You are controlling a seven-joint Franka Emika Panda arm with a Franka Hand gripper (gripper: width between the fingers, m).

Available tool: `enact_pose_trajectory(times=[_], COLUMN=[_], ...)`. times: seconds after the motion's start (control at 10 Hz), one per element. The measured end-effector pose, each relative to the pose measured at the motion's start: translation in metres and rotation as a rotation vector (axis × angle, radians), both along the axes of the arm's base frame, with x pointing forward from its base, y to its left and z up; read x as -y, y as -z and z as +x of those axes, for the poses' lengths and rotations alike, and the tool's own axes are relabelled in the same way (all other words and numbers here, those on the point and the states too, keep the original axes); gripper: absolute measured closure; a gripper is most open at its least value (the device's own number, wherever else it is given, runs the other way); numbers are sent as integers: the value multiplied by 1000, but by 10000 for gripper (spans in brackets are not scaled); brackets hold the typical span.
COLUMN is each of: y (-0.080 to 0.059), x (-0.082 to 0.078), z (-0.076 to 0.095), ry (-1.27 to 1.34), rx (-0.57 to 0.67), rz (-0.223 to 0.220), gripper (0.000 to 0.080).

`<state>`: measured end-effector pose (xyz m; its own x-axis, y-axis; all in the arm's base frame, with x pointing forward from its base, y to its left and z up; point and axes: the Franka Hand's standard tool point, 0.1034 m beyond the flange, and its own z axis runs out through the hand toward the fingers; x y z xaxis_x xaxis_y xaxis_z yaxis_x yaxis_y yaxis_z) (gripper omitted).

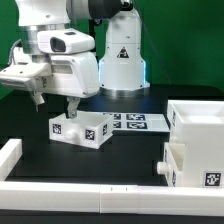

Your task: Assemble drawer

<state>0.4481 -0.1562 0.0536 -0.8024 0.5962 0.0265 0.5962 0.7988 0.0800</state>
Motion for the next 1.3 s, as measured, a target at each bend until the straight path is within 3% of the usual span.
enact_pose_trajectory(times=[0.3, 0.6, 0.8, 1.3], y=[1, 12, 22, 40], x=[2, 13, 8, 3], z=[-2, -37, -53, -42], ry=[-1, -136, -157, -106], rx=[-2, -13, -39, -50], rz=[0, 7, 20, 52], gripper=[151, 151, 151, 151])
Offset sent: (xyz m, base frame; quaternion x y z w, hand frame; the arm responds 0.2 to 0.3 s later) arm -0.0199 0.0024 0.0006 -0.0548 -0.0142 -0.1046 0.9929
